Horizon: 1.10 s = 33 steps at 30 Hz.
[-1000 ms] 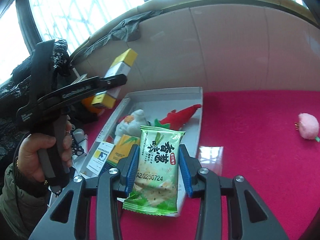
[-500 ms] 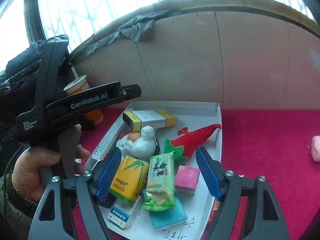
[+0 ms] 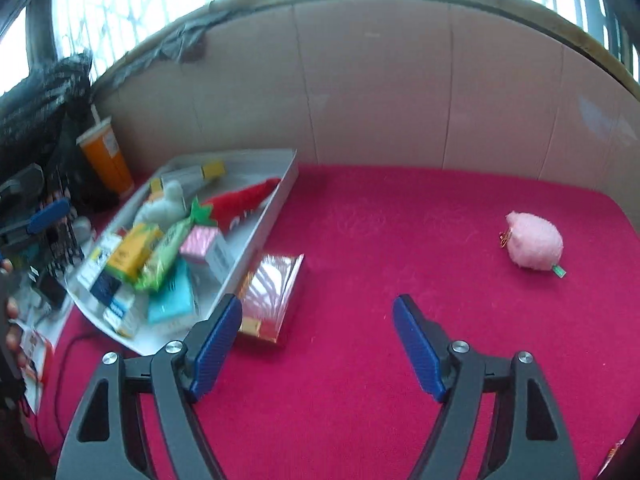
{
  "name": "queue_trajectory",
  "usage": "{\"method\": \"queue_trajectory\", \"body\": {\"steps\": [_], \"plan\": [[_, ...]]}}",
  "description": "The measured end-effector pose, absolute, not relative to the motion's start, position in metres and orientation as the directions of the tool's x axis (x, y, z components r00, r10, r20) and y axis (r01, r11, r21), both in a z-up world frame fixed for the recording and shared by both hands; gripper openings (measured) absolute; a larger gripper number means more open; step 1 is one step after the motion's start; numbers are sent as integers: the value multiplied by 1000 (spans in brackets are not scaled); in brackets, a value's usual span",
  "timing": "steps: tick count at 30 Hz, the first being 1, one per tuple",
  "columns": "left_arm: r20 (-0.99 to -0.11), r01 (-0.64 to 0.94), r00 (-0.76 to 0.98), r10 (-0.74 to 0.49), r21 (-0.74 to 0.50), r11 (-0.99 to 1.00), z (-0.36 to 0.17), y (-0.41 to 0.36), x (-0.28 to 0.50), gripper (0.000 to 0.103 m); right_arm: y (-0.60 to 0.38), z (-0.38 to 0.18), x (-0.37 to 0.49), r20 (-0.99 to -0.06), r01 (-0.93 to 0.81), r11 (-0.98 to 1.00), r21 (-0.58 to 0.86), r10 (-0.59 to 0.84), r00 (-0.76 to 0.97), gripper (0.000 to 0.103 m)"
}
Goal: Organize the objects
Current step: 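Withdraw both open tools toward the red Sequoia cigarette pack, then grasp the red Sequoia cigarette pack with the right tool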
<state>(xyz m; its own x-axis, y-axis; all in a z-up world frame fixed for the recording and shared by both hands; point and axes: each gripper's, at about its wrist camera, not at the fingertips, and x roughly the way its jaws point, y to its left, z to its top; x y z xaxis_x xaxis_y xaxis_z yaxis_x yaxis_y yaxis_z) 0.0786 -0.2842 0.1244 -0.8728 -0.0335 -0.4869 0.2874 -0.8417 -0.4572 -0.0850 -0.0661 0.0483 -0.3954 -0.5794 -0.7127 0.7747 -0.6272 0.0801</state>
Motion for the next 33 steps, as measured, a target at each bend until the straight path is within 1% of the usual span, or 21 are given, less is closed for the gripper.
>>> {"method": "queue_trajectory", "body": {"steps": [3, 8, 11, 20, 23, 24, 28, 30, 33], "plan": [[-519, 317, -854, -47, -446, -837, 112, -283, 85, 103, -79, 24, -65, -742, 805, -593, -10, -535, -404, 78], [-538, 349, -841, -60, -454, -820, 102, -289, 93, 103, -95, 5, -52, -762, 832, -555, -4, -537, -362, 78], [-538, 363, -840, -66, -468, -806, 98, -293, 96, 103, -106, 1, -49, -754, 824, -564, -51, -519, -403, 78], [-563, 378, -824, -60, -469, -798, 88, -291, 95, 103, -114, -5, -72, -758, 756, -654, 29, -507, -410, 79], [-570, 376, -819, -64, -448, -811, 89, -286, 94, 103, -106, -2, -76, -760, 702, -711, -20, -445, -473, 79], [-572, 371, -818, -64, -439, -818, 90, -283, 93, 103, -99, 0, -79, -758, 691, -723, -14, -443, -479, 79], [-573, 331, -818, -43, -409, -850, 94, -270, 84, 103, -60, 13, -95, -731, 650, -760, 20, -454, -509, 79], [-569, 329, -821, -37, -420, -846, 94, -266, 80, 103, -51, 20, -103, -717, 649, -760, 35, -472, -513, 79], [-566, 323, -824, -12, -452, -831, 91, -263, 78, 103, -63, 25, -113, -729, 684, -718, 133, -538, -423, 79]]}}
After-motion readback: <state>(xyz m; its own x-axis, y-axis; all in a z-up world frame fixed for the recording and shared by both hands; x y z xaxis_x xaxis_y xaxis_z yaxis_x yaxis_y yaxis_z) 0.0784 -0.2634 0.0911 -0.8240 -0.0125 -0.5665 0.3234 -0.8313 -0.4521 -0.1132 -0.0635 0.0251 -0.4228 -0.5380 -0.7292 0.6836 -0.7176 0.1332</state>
